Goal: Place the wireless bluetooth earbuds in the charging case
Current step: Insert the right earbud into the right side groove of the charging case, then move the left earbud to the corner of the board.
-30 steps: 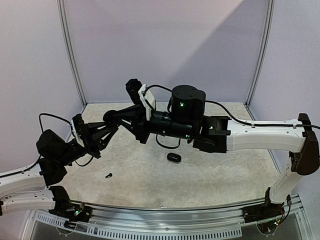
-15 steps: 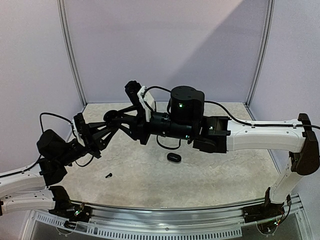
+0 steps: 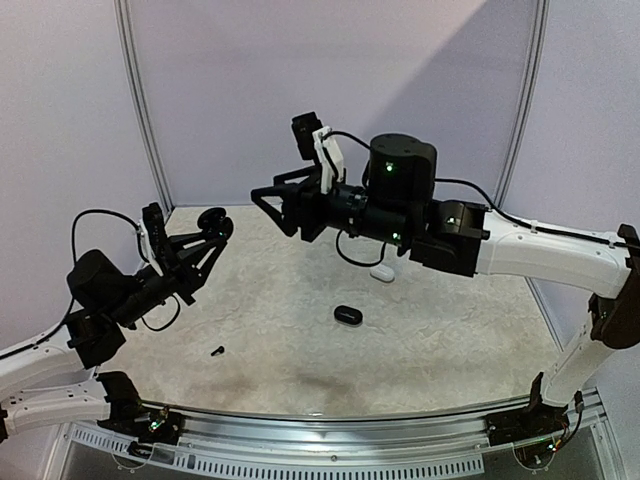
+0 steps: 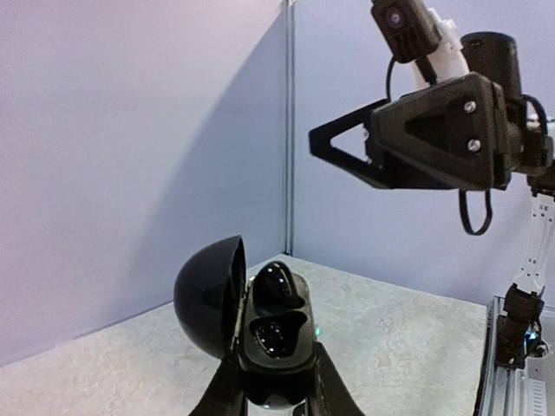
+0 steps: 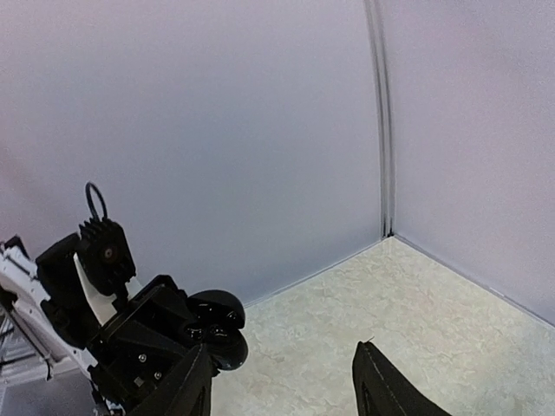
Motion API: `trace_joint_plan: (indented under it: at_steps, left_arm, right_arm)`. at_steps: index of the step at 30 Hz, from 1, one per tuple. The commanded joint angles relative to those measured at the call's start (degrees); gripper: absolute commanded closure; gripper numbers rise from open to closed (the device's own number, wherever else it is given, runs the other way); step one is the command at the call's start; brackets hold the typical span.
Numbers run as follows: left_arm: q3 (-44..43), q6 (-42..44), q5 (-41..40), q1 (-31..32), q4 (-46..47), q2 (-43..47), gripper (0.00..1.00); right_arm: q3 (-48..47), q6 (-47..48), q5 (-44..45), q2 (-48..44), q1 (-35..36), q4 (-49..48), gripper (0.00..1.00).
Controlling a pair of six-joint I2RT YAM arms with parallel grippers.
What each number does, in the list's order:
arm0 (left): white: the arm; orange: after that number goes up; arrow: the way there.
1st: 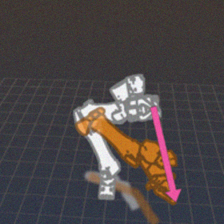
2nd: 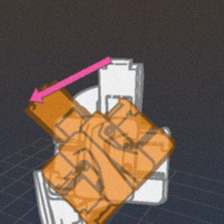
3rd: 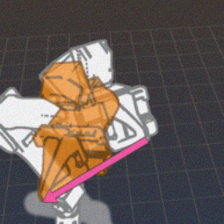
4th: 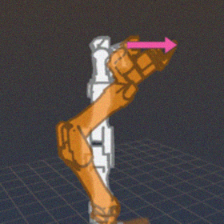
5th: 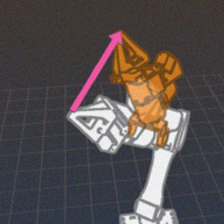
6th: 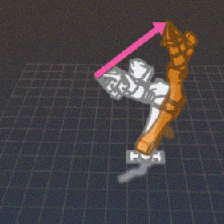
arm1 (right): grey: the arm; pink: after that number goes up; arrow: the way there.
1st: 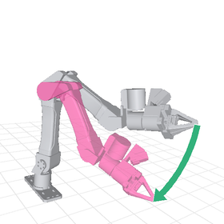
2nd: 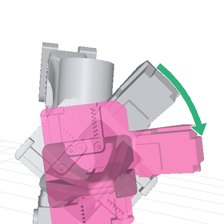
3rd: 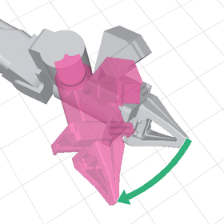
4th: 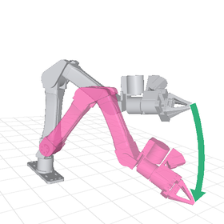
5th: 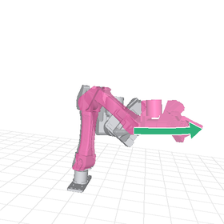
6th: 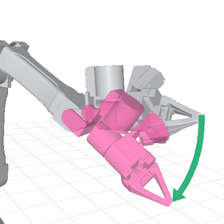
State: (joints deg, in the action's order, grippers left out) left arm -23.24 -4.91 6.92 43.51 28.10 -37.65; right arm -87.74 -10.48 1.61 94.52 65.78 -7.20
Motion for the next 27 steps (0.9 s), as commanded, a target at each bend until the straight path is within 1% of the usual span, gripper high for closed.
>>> trace_joint_plan:
  at_steps: [1, 2, 4, 6, 8, 11, 14, 15, 18, 22, 25, 27]
  left_arm:
    - [-2.84, -6.12, -5.52, -3.89, -10.24, 1.95, 1.00]
    - [-3.36, -6.32, -6.55, -5.09, -11.89, 2.49, 1.00]
    - [-4.23, -6.19, -9.08, -7.02, -15.03, 3.65, 1.00]
    - [-5.29, -5.89, -11.70, -9.05, -18.19, 4.92, 1.00]
    - [-5.99, -5.21, -13.28, -10.88, -20.99, 6.02, 1.00]
    - [-6.22, -4.55, -14.37, -13.22, -24.47, 7.96, 1.00]
    - [-5.87, -4.34, -14.22, -14.41, -26.31, 9.67, 1.00]
    - [-5.70, -4.32, -13.93, -14.61, -26.55, 10.16, 1.00]
    - [-4.97, -4.28, -12.80, -14.76, -26.56, 11.04, 1.00]
    - [-4.24, -4.63, -11.76, -14.76, -25.97, 11.11, 1.00]
    - [-3.65, -4.96, -10.96, -14.79, -25.11, 11.02, 1.00]
    - [-3.29, -5.22, -10.50, -14.80, -24.63, 10.91, 1.00]
  right_arm:
    - [-8.12, -8.07, 7.41, 5.66, -0.79, 17.19, 0.43]
    - [-11.02, -9.69, 7.76, 7.65, -0.81, 21.01, 0.43]
    - [-16.07, -11.87, 7.08, 14.43, -0.82, 26.97, 0.42]
    - [-20.32, -13.79, 4.82, 19.70, -0.58, 30.88, 0.43]
    - [-24.00, -15.77, 3.23, 25.33, -0.27, 32.11, 0.44]
    - [-27.47, -16.49, -0.03, 32.93, 1.12, 29.81, 0.44]
    - [-33.06, -13.29, -5.12, 39.20, 2.60, 27.56, 0.44]
    - [-35.58, -12.73, -6.11, 42.73, 2.87, 27.65, 0.44]
    - [-41.45, -12.10, -7.03, 49.03, 3.27, 27.53, 0.47]
    - [-43.44, -13.96, -6.40, 55.84, 3.22, 23.39, 0.56]
    - [-44.33, -15.44, -5.98, 58.33, 3.35, 21.26, 0.61]
    - [-46.12, -15.98, -6.06, 60.84, 3.37, 21.99, 0.64]
